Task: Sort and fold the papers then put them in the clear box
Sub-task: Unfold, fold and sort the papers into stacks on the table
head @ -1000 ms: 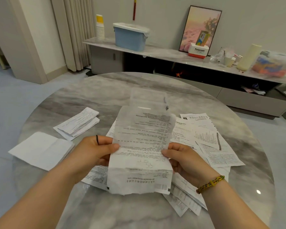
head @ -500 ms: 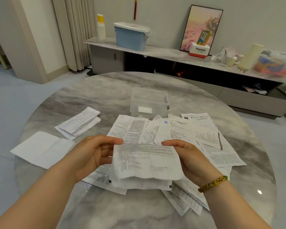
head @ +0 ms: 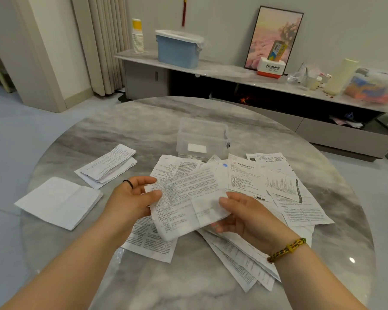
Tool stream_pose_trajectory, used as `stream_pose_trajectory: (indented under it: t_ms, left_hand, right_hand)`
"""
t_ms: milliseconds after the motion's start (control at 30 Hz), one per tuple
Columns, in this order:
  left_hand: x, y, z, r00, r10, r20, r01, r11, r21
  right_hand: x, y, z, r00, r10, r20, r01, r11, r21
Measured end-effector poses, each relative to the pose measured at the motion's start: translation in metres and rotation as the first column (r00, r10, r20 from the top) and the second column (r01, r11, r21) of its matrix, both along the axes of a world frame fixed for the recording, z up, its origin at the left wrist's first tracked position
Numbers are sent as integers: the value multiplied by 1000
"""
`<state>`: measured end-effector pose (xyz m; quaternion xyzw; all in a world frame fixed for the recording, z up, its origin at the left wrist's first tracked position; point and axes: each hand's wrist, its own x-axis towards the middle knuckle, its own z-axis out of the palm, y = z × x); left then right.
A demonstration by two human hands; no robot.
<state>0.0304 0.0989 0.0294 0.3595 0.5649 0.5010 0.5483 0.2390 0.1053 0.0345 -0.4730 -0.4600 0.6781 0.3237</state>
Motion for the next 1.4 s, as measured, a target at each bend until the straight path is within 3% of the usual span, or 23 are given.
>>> stream_pose_trajectory:
  t_ms: [167, 300, 467, 567, 733, 933, 1200, 1400]
  left_hand:
    - [-4, -4, 4, 983, -181, 13, 181, 979, -90]
    - [-4, -6, 4, 946, -315, -71, 299, 938, -176]
    - [4, -10, 5, 912, -403, -81, 384, 906, -180]
    - [7, -12, 5, 918, -389, -82, 369, 910, -187]
    - [4, -9, 0, 951, -297, -82, 277, 942, -189]
    - [5, -8, 0, 945, -324, -50, 312, 936, -163]
    - [4, -7, 5, 940, -303, 156, 322, 939, -121]
    - [4, -7, 5, 943, -320, 91, 329, 940, -96]
  right_hand:
    - [1, 2, -4, 996, -14, 93, 7, 997, 71]
    - [4, 3, -3, 987, 8, 158, -15, 999, 46]
    - [1, 4, -7, 980, -72, 186, 60, 995, 74]
    - [0, 4, -9, 986, -111, 126, 104, 993, 57]
    - [-8, -3, -12, 974, 80, 213, -90, 995, 40]
    - [-11, -4, -10, 977, 63, 205, -77, 995, 62]
    - [-8, 1, -11, 999, 6, 40, -8, 998, 62]
    - [-7, 4, -8, 994, -101, -31, 100, 995, -8]
